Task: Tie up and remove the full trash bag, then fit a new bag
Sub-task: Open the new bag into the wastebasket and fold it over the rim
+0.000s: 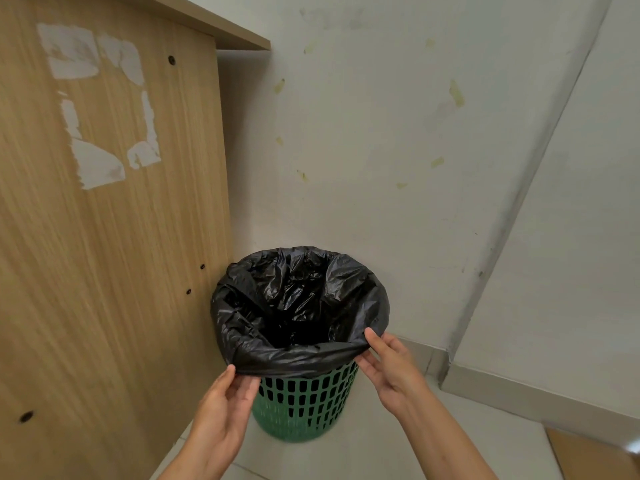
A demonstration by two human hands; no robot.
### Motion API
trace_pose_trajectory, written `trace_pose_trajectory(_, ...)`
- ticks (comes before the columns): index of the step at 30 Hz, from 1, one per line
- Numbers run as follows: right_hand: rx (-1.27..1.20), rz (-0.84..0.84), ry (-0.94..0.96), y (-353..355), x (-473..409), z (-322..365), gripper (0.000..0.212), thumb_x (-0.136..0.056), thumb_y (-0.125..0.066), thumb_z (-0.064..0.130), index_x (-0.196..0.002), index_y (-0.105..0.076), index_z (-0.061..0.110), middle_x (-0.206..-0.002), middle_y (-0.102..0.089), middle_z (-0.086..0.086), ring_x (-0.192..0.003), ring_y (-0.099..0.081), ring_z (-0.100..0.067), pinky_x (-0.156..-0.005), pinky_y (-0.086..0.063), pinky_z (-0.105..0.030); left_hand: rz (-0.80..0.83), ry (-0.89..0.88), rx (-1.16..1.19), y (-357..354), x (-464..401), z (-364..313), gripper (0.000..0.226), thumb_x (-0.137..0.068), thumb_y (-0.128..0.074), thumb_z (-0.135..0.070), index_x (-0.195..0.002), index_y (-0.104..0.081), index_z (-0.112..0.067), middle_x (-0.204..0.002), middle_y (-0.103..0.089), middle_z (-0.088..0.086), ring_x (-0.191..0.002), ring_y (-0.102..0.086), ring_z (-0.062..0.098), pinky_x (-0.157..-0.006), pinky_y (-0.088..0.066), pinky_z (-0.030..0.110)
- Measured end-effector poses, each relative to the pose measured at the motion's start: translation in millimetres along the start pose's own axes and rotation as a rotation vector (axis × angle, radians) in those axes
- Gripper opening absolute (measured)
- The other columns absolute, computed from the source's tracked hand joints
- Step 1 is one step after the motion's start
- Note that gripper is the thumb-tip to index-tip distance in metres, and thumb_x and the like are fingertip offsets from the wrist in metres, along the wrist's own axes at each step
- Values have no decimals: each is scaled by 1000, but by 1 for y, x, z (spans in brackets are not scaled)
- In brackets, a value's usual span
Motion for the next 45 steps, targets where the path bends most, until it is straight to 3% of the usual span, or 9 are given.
trace_pose_trajectory(7,16,12,3,0,0,0,5,-90,-61,5,-87,-57,7,-88,-70,-12,-80,-67,-21,-57,-60,-26,49,28,0,-24,-5,0,29,-99,-42,-4,-126,-50,0,-100,-63,15,-92,-62,17,-68,-60,25)
trace_pose_trajectory(10,27,15,9,0,0,0,6,-90,-61,6,-87,-57,8,-88,-70,-11,-81,-68,-21,-60,-59,-27,-40,-54,-177,-16,-13,-6,29,-96,-50,-6,-124,-55,-2,-107,-63,11,-93,-60,15,-77,-56,26)
trace_pose_trajectory(14,25,7,19,0,0,-1,4,-90,-61,6,-90,-57,7,-90,-69,-12,-82,-67,-21,-59,-60,-26,-75,-30,-265,-7,-19,-14,18,-94,-54,-13,-111,-59,-9,-89,-58,5,-74,-51,13,-62,-49,24)
trace_pose_trajectory(19,28,1,25,1,-2,-1,5,-89,-63,6,-89,-57,6,-96,-69,-15,-83,-67,-22,-59,-60,-26,22,-16,-132,-28,-8,-25,32,-95,-52,-35,-104,-55,-4,-103,-59,13,-99,-59,24,-93,-48,38)
trace_pose_trajectory(24,12,-28,81,1,0,2,32,-88,-63,2,-114,-47,11,-110,-66,-22,-87,-67,-26,-71,-58,-34,99,-44,-179,-31,-12,-23,23,-91,-58,-14,-112,-57,-4,-108,-64,13,-100,-61,20,-73,-60,27)
trace_pose_trajectory(27,51,-26,138,0,3,8,48,-89,-62,0,-125,-38,19,-109,-65,-22,-89,-68,-26,-66,-60,-33,129,-47,-226,-32,-12,-25,12,-92,-57,-14,-101,-60,-6,-104,-64,11,-98,-61,18,-76,-59,27)
trace_pose_trajectory(31,149,-60,198,-3,7,13,47,-91,-59,-1,-125,-35,20,-106,-60,-15,-88,-67,-23,-67,-59,-31,110,-42,-298,-33,-16,-31,7,-92,-55,-10,-94,-59,-5,-104,-64,12,-96,-61,18,-96,-47,32)
trace_pose_trajectory(38,30,4,-40,-10,-15,8,27,-87,-51,-8,-112,-51,2,-92,-61,-15,-75,-61,-22,-53,-58,-26,176,18,-240,-33,-18,-35,6,-92,-53,-5,-93,-59,-5,-105,-65,13,-102,-61,18,-78,-57,26)
trace_pose_trajectory(45,31,-83,-6,-5,-12,5,34,-90,-50,-6,-120,-46,9,-105,-60,-17,-85,-61,-22,-74,-57,-34,-16,40,-376,-31,-22,-38,11,-93,-52,-4,-102,-59,-6,-113,-63,11,-97,-61,17,-83,-52,29)
Point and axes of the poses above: each hand's wrist, its own x-axis away from the middle knuckle, its own y-axis out of the back of the hand, z = x × y, the point moved 7 cm from there along -x, towards the middle knuckle
